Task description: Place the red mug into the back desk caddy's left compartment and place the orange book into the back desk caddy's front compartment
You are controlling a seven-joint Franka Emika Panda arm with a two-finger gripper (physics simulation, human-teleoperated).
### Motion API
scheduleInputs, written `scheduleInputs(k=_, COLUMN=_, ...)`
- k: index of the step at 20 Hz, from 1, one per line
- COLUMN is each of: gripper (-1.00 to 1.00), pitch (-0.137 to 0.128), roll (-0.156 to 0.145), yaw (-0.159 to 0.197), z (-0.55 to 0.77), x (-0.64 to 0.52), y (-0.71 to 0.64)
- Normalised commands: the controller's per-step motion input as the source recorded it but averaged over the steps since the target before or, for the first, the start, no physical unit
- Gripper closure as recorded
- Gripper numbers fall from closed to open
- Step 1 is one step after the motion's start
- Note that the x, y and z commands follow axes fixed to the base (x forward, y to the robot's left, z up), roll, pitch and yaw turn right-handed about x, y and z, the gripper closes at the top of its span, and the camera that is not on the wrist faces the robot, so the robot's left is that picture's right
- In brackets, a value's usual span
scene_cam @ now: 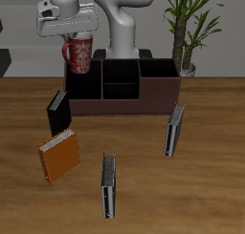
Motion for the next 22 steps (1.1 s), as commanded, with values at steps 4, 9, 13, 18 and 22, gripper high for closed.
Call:
scheduleInputs(k=4, gripper=1.0, pitch=0.004, roll=-0.023, yaw=0.107, z=0.03, x=0.03, y=0.03)
scheduleInputs(k=9, gripper=1.0, pitch=0.001, roll=-0.006, yaw=0.078, z=-0.01, x=-0.04, y=0.04)
scheduleInputs(k=13, gripper=1.0, pitch=0.015, roll=-0.018, yaw=0.045, z=-0.1, x=0.0, y=-0.03)
scheduleInputs(k=18, gripper=1.0, pitch=0.011, roll=-0.022, yaw=0.046, z=-0.17, x=0.0, y=0.1)
scheduleInputs(k=22, gripper=1.0, pitch=-0.015, roll=0.002, yaw=0.058, z=-0.09, x=-0.09, y=0.19)
